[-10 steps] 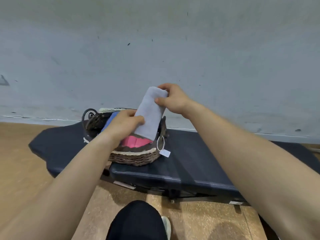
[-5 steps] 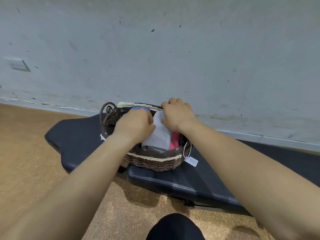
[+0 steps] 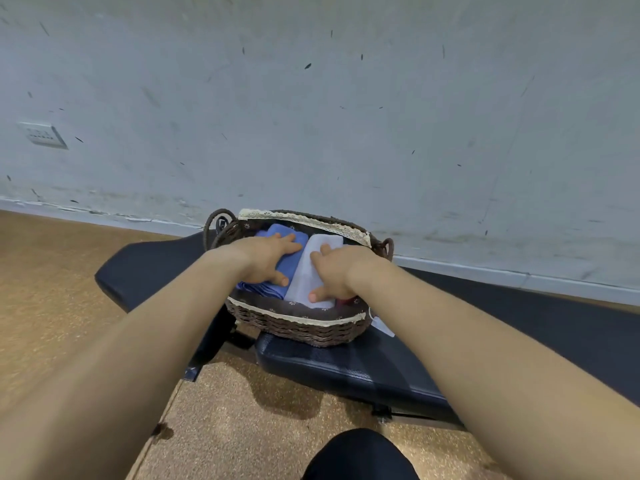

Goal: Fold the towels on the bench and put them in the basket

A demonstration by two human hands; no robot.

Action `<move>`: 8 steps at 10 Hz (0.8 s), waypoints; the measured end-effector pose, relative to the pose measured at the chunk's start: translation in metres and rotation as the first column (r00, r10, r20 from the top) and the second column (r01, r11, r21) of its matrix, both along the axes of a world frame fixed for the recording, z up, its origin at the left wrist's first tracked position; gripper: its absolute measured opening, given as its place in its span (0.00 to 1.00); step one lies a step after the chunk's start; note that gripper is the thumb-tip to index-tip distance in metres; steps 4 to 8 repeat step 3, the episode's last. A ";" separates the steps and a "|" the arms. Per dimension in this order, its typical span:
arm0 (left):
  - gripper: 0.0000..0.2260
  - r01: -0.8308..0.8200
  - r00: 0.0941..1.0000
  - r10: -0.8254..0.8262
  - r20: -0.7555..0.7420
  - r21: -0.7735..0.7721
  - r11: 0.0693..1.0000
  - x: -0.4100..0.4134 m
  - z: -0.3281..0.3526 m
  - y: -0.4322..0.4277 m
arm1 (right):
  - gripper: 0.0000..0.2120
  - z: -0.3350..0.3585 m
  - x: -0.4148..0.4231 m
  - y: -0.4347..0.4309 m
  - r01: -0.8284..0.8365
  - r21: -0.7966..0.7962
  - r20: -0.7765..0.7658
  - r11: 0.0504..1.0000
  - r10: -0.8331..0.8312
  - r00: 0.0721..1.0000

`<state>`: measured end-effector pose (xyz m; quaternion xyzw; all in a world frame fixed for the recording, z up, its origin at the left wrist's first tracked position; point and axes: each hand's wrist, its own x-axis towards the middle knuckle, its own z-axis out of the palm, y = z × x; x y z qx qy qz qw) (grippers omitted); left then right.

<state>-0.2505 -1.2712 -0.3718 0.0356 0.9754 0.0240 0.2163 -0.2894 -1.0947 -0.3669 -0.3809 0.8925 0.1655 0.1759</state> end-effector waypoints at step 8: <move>0.27 -0.189 0.922 0.243 -0.301 0.198 0.962 0.021 0.033 0.024 | 0.29 0.038 0.019 0.026 0.022 -0.320 -0.122 0.947 -0.064 0.990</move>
